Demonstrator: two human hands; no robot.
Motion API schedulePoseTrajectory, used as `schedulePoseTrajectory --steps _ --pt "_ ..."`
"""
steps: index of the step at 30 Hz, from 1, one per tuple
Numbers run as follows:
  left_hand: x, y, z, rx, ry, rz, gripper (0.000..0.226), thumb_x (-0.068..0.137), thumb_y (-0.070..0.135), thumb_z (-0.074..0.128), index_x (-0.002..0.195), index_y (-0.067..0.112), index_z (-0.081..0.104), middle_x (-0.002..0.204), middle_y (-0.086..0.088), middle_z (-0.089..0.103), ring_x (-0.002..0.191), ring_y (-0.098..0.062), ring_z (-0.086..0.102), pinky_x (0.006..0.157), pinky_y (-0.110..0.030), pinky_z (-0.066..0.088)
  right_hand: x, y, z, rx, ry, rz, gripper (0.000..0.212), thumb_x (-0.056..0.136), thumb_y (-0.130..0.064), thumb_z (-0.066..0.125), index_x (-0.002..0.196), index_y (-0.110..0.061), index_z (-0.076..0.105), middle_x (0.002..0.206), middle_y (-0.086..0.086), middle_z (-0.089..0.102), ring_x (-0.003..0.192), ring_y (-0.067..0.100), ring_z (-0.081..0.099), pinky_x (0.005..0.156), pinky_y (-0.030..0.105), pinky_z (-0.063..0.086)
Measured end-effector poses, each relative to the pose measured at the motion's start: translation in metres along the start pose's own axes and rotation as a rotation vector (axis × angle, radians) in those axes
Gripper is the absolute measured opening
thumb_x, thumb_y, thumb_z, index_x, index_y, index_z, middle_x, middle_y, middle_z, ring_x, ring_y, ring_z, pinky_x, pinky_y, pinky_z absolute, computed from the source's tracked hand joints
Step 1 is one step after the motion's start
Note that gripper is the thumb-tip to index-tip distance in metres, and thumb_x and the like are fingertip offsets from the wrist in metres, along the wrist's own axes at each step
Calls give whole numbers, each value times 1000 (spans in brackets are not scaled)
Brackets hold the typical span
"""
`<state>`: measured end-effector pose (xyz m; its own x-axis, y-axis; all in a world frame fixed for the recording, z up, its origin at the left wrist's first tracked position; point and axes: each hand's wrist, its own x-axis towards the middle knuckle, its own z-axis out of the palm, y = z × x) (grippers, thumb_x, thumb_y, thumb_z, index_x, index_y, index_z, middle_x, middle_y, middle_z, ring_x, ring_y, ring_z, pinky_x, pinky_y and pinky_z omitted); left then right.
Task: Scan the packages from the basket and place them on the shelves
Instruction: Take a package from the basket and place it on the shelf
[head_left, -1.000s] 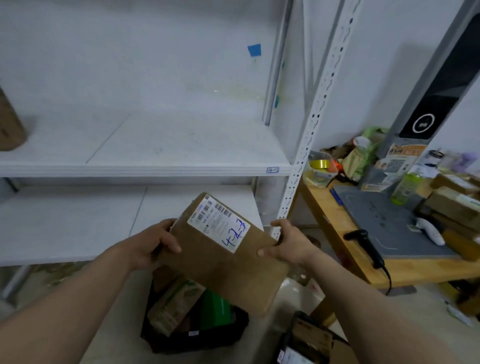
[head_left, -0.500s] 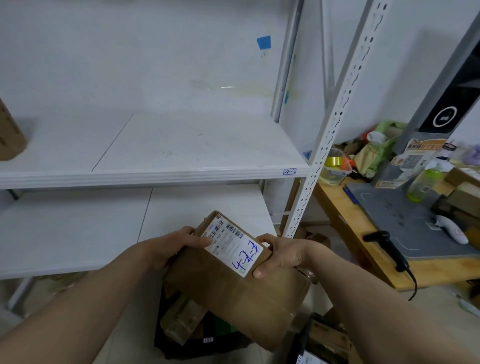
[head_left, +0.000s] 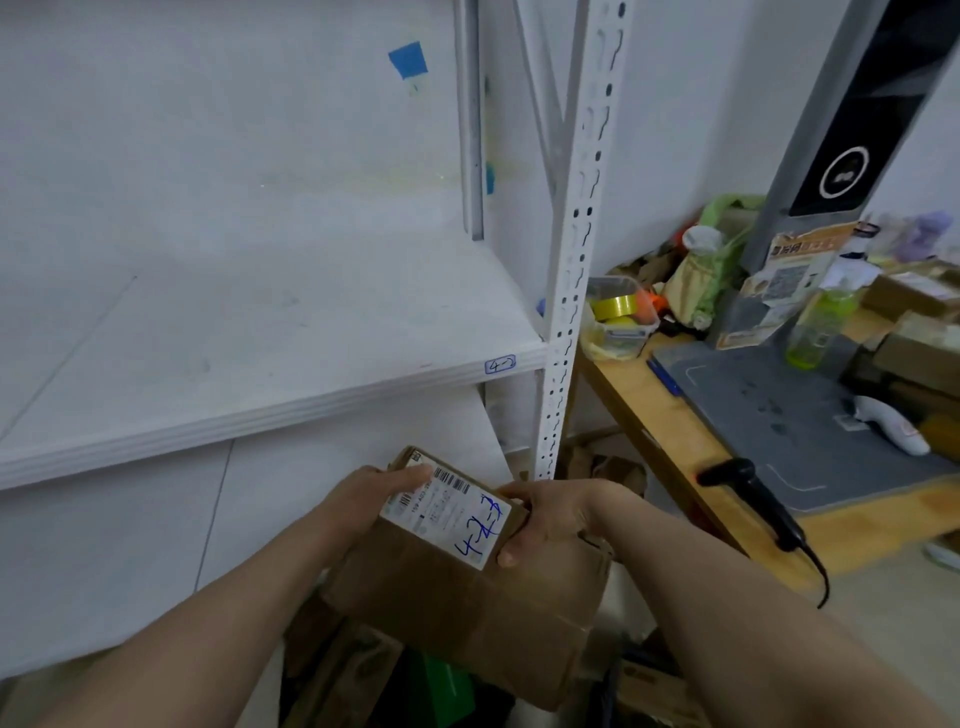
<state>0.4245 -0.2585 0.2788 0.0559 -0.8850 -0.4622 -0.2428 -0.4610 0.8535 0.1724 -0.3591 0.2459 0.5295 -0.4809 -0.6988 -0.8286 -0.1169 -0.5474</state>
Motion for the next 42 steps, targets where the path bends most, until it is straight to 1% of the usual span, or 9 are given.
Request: schedulePoseTrajectory --steps 4,7,10,17,24,30,33,39,42 --pt "42 -3 28 29 46 -81 52 84 58 66 100 10 79 94 -11 78 89 -33 75 99 -52 53 -3 37 -12 191 151 17 102 63 -64 84 151 -34 40 147 -6 50 138 23 46 114 43 37" --pt "66 -13 46 29 63 -181 50 82 56 72 98 8 79 91 -12 78 86 -33 76 97 -51 55 -4 71 -21 540 505 47 58 83 -55 75 131 -25 59 125 -3 63 111 16 61 96 36 51" --pt "86 -20 59 40 112 -215 75 66 65 79 109 4 72 89 -8 79 80 -28 77 90 -46 59 -12 115 -39 470 866 293 20 98 -36 62 109 -19 62 98 1 67 89 18 65 87 41 57" --pt "110 -3 106 67 143 -179 84 76 58 78 135 19 35 106 -6 73 88 -23 74 84 -43 61 -31 203 -52 245 957 661 50 96 -17 51 145 -11 39 146 19 42 135 39 37 111 49 34" --pt "129 15 152 139 56 -134 80 72 55 79 129 27 31 109 -4 70 92 -23 73 90 -47 59 -24 261 -63 271 871 733 76 92 -20 63 155 -16 23 154 16 36 142 36 34 115 56 30" --pt "140 17 152 60 131 -217 75 83 29 80 135 15 27 104 -6 66 89 -23 72 76 -37 60 -10 294 -62 138 853 789 39 93 -28 56 130 -22 50 124 10 61 121 33 52 100 47 42" --pt "146 11 146 43 179 -266 78 82 25 81 135 13 26 103 -9 65 89 -25 70 76 -38 59 -10 283 -55 273 760 635 20 91 -36 61 102 -20 58 89 5 65 88 24 62 85 41 55" --pt "153 -9 129 -44 256 -345 92 70 27 88 137 0 31 99 -14 75 83 -29 76 79 -48 62 -17 208 -52 659 456 157 53 73 -7 72 120 -29 61 105 4 69 98 21 63 88 37 52" --pt "149 -12 132 -49 297 -360 82 74 26 86 134 0 36 99 -14 74 82 -28 75 69 -40 62 -21 169 -48 819 256 69 37 82 -8 73 115 -23 65 98 11 69 86 22 63 77 33 54"
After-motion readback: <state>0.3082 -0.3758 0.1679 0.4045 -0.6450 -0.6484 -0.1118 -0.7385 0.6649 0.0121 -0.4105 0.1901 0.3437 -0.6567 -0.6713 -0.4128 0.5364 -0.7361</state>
